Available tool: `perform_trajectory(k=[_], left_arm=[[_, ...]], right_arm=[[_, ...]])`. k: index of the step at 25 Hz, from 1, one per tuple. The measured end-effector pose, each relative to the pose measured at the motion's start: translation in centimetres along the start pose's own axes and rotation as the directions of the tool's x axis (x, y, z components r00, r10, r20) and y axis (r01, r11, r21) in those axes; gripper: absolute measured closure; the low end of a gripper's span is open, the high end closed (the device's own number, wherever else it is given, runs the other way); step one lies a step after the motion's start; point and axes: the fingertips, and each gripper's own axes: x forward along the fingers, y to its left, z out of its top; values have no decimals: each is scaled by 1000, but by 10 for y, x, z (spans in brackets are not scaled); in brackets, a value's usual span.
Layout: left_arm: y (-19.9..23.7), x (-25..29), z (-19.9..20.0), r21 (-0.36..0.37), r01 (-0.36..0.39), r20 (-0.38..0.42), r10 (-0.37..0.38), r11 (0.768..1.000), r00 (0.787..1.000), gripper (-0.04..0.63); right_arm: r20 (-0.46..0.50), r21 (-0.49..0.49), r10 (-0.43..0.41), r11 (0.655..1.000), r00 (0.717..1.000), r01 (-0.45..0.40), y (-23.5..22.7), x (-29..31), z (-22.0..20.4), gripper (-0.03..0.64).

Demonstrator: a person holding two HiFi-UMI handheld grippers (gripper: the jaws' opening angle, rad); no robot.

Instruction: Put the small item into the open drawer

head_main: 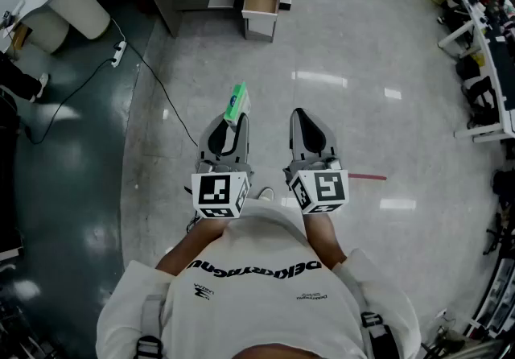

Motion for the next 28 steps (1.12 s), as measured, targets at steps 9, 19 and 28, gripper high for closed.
perform_trajectory(k=[9, 19, 28], left_arm=[[-37, -15, -13, -2, -24, 4, 24, 1000, 1000, 497], [-54, 16, -24, -6, -13, -6, 13, 1000, 1000, 497], [-19, 102, -33, -28, -12, -14, 12, 1000, 1000, 497]], right_arm=[[-1, 5, 32, 999, 999, -32, -17, -31, -6, 584], [-18, 6, 39, 999, 999, -39, -46, -20, -13, 584], [-42, -11, 18, 1000, 999, -19, -85, 56, -20, 584]])
